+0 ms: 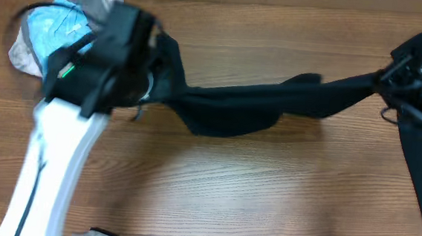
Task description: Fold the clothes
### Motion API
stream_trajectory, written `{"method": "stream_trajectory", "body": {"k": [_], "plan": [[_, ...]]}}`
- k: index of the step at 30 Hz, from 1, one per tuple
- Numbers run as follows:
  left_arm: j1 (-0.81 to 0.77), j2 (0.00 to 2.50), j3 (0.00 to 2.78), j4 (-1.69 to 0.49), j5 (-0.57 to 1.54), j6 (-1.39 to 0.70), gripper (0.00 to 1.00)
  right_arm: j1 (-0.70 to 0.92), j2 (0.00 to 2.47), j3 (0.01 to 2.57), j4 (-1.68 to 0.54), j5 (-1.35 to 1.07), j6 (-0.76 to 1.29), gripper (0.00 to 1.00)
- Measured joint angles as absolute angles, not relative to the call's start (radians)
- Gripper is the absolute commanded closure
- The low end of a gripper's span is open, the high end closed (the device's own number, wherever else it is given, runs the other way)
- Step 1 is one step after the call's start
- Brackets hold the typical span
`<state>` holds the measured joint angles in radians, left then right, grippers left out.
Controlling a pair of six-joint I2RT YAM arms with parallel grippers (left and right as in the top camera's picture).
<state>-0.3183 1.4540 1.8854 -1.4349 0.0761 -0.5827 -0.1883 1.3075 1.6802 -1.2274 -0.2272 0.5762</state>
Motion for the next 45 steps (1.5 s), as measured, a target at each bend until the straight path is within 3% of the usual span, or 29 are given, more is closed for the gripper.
{"method": "stream_trajectory", "body": {"k": [3,7,10,13,19,24,25,26,27,34,45], "plan": [[-0.318,1.341,1.893,-1.453,0.072,-0.577,0.88,-0.188,1.233,1.715,-1.266,-0.252,0.576,0.96],[-0.318,1.235,1.898,-1.491,0.068,-0.571,0.76,-0.188,1.167,1.753,-1.306,-0.278,0.576,0.96],[-0.318,1.203,1.9,-1.517,0.062,-0.569,0.74,-0.188,1.142,1.761,-1.332,-0.288,0.576,0.96],[-0.318,1.206,1.901,-1.543,0.062,-0.57,0.87,-0.188,1.142,1.761,-1.358,-0.29,0.576,0.96],[-0.318,1.273,1.901,-1.561,0.056,-0.569,0.92,-0.188,1.178,1.761,-1.374,-0.289,0.576,0.96],[-0.318,1.34,1.9,-1.614,0.081,-0.565,0.57,-0.188,1.208,1.761,-1.379,-0.284,0.564,0.96],[-0.318,1.354,1.899,-1.624,0.096,-0.561,0.42,-0.188,1.216,1.761,-1.383,-0.281,0.563,0.96],[-0.318,1.367,1.895,-1.631,0.117,-0.552,0.2,-0.188,1.223,1.761,-1.386,-0.28,0.561,0.96],[-0.318,1.38,1.887,-1.634,0.144,-0.542,0.07,-0.188,1.23,1.761,-1.387,-0.279,0.561,0.96],[-0.393,1.479,1.763,-1.593,0.32,-0.466,0.04,-0.189,1.302,1.761,-1.384,-0.273,0.555,0.96],[-0.658,1.56,1.431,-1.251,0.439,-0.45,0.03,-0.188,1.368,1.761,-1.362,-0.272,0.553,0.96]]}}
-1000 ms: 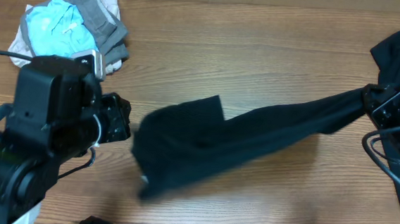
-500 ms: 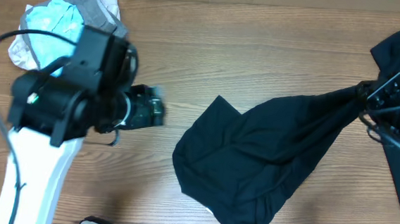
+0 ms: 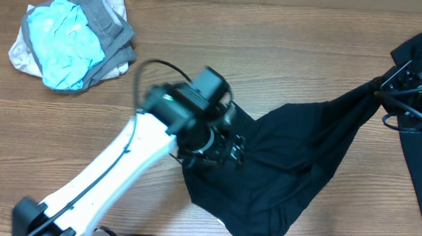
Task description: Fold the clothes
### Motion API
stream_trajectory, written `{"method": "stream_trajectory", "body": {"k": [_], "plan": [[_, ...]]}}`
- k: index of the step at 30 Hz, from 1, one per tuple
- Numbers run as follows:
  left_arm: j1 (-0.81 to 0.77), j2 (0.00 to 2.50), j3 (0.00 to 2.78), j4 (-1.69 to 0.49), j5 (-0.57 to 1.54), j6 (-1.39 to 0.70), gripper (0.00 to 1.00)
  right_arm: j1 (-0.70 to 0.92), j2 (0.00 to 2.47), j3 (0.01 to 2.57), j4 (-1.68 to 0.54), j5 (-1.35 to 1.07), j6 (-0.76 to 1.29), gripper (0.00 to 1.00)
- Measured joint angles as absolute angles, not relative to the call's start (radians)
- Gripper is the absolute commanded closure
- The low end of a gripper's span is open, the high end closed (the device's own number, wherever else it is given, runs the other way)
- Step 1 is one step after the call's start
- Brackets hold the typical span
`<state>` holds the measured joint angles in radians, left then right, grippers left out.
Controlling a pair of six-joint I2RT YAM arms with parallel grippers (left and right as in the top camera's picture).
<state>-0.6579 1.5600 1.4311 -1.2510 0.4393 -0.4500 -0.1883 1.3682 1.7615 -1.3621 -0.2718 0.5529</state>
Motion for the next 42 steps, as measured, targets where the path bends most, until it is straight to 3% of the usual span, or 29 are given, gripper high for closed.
{"method": "stream_trajectory", "body": {"k": [16,30,40,42], "plan": [[-0.874,1.883,1.342,-0.955,0.434,-0.464,0.07,-0.188,1.368,1.761,-1.372,-0.227,0.541,0.96],[-0.975,1.997,1.341,-0.9,0.431,-0.472,0.1,-0.188,1.368,1.761,-1.372,-0.208,0.532,0.96],[-0.995,1.999,1.341,-0.895,0.434,-0.476,0.16,-0.188,1.368,1.761,-1.372,-0.207,0.526,0.96],[-0.998,1.999,1.341,-0.899,0.435,-0.479,0.21,-0.188,1.368,1.761,-1.372,-0.205,0.526,0.96]]}}
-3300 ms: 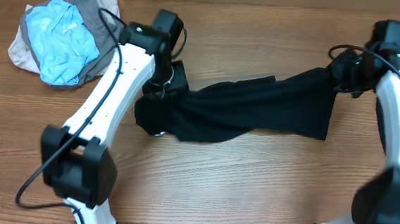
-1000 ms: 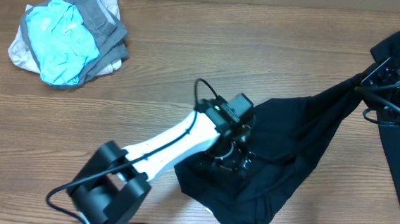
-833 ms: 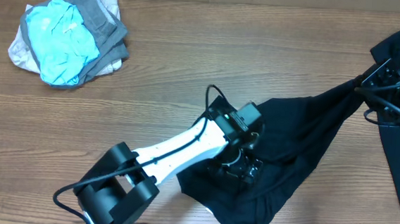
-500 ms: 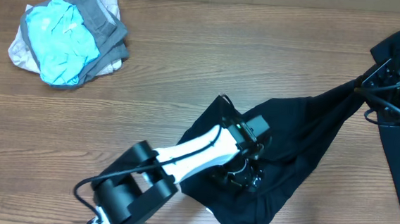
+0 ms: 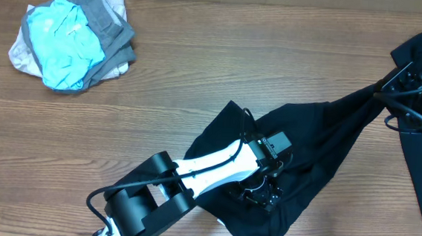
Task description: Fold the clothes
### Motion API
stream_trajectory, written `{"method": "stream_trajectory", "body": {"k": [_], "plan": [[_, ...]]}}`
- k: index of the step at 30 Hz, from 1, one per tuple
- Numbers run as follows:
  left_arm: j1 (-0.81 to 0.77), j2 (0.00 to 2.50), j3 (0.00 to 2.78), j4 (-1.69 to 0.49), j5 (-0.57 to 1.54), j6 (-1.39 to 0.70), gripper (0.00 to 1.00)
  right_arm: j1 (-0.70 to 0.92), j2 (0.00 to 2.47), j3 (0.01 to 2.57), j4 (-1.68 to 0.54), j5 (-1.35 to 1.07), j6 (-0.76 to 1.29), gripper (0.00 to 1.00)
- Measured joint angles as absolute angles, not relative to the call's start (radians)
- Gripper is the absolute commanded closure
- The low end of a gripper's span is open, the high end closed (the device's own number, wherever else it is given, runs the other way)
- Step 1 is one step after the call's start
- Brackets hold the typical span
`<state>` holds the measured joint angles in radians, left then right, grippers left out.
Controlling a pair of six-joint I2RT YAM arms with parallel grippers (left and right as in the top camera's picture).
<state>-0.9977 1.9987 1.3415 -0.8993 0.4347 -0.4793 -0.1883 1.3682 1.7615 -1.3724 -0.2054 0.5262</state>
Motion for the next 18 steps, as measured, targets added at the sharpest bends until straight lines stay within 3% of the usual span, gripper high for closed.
{"method": "stream_trajectory", "body": {"k": [2,18], "plan": [[-1.005,1.999,1.341,-0.905,0.436,-0.488,0.27,-0.188,1.368,1.761,-1.373,-0.205,0.526,0.96],[-1.061,1.999,1.341,-0.889,0.441,-0.502,0.3,-0.188,1.368,1.761,-1.377,-0.205,0.524,0.96]]}}
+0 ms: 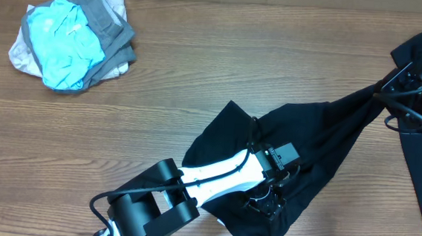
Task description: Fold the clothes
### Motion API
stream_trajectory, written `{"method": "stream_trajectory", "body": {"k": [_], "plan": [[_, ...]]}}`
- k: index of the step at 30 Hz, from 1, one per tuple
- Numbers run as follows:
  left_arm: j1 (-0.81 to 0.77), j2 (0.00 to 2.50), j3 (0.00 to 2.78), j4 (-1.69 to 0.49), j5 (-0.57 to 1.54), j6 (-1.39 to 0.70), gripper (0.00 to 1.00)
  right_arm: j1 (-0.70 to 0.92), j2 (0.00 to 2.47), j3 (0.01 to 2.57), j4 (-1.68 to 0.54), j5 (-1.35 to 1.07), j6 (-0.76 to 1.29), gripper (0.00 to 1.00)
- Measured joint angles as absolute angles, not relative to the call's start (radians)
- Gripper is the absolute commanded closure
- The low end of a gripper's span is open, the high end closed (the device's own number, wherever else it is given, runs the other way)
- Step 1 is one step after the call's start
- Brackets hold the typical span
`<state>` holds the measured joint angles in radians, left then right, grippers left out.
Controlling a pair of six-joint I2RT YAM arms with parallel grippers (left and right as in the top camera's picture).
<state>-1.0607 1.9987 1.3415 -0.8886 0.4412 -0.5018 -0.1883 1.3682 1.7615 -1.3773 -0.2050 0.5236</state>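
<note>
A black garment [306,147] lies spread on the wooden table [199,80], running from the lower centre up to the far right. There my right gripper [383,87] is shut on its raised end, and the cloth rises taut to it. My left arm reaches in from the front edge. Its left gripper [267,204] sits low over the garment's near part. The dark fingers blend into the black cloth, so how the jaws stand is hidden.
A pile of other clothes [68,37], light blue, grey and white, lies at the far left corner. A black shape [416,169] runs down the right edge below the right arm. Arm bases stand at the front edge.
My left gripper has shifted slightly right and toward the front edge over the black garment. The garment's outline and the right gripper are unchanged.
At first the garment hung stretched in a band between both grippers, the left one near the clothes pile. Then the left gripper was at the table's middle with the cloth spreading below it. Later it was over the garment's near part, where it still is.
</note>
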Motion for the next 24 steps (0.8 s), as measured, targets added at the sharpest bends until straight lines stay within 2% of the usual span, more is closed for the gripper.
{"method": "stream_trajectory", "body": {"k": [2,11,14,21,24], "plan": [[-1.061,1.999,1.341,-0.888,0.441,-0.503,0.34,-0.188,1.368,1.761,-1.379,-0.205,0.523,0.96],[-1.061,1.999,1.341,-0.883,0.426,-0.533,0.84,-0.188,1.368,1.761,-1.382,-0.205,0.523,0.96],[-1.061,1.999,1.341,-0.883,0.419,-0.535,0.96,-0.189,1.368,1.761,-1.386,-0.202,0.523,0.96],[-1.06,1.999,1.341,-0.889,0.382,-0.536,0.96,-0.188,1.368,1.761,-1.388,-0.194,0.523,0.96],[-1.041,1.999,1.356,-0.956,0.347,-0.536,0.96,-0.188,1.368,1.761,-1.385,-0.193,0.523,0.96]]}}
